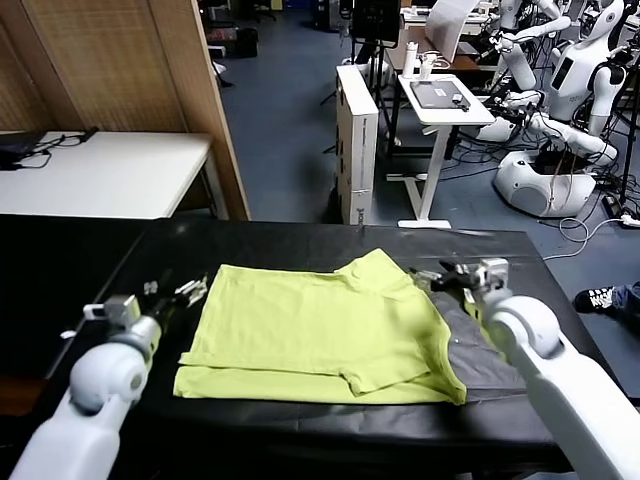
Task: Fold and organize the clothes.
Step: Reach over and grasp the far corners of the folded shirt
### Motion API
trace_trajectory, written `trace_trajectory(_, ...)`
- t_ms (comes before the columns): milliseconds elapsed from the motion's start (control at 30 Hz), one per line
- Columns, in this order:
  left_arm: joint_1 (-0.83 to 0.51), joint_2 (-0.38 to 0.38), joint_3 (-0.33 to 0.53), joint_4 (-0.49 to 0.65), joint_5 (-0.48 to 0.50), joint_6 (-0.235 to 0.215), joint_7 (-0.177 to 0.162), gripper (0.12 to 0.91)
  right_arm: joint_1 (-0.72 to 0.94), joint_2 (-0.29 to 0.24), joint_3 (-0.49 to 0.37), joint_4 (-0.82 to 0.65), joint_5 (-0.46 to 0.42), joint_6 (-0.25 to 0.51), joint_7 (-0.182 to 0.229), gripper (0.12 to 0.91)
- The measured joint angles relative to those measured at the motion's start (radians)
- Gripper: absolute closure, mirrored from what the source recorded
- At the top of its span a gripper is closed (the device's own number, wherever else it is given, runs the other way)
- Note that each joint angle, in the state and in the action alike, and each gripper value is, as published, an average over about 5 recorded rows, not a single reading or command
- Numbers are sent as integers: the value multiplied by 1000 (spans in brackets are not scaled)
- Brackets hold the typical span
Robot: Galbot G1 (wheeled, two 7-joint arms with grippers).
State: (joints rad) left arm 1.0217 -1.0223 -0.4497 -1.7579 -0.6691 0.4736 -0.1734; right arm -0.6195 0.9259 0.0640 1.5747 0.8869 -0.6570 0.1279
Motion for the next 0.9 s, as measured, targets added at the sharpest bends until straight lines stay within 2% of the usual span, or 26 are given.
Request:
trace_trajectory(200,-97,0,70,113,-29,32,20,123,100,43,-72,-121,-12,-25,-13,118)
trace_trajectory(400,-151,-4,112,187,-22,30,43,123,124,64,-101,-192,-49,-2,-43,118)
trace_trajectory(900,-216,-26,161,277,-10,17,55,123,120,74,-119,-200,-54,0,-44,118)
